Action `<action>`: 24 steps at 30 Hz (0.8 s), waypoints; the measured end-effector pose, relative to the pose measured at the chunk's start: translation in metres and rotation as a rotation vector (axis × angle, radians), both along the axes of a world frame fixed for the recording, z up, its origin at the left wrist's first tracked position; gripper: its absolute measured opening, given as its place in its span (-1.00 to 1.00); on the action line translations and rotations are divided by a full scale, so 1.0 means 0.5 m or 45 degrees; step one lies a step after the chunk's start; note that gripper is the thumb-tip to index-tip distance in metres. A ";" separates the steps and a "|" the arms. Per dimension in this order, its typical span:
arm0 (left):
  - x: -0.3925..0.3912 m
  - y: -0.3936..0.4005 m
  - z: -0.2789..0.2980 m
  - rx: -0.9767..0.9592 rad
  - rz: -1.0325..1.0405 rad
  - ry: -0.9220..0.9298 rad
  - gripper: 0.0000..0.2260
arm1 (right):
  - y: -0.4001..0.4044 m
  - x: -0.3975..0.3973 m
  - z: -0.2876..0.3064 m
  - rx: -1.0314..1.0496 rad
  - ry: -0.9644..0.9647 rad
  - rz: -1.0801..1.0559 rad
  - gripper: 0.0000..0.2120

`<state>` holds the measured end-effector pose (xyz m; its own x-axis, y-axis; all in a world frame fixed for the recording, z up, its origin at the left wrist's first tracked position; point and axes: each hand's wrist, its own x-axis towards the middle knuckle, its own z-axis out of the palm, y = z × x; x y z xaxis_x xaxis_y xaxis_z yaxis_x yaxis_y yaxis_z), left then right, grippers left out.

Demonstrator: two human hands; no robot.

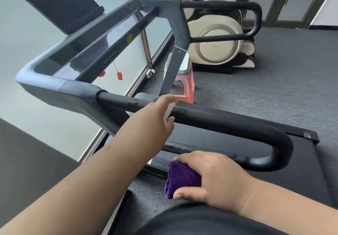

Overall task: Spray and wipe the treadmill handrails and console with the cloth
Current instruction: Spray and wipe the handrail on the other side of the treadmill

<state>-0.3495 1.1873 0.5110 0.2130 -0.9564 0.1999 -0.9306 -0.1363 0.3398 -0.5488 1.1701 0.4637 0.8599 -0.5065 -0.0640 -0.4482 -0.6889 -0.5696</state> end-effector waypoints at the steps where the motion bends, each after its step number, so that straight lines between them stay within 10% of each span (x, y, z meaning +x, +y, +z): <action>1: -0.010 0.003 0.004 0.000 0.016 -0.001 -0.65 | -0.005 -0.013 0.000 0.000 -0.011 0.003 -0.25; 13: -0.264 0.002 0.019 0.002 0.109 -0.041 -0.66 | -0.060 -0.184 0.014 -0.064 -0.040 0.297 -0.25; 24: -0.374 0.047 0.000 -0.057 0.488 0.127 -0.55 | -0.088 -0.368 -0.002 0.020 -0.624 0.270 -0.38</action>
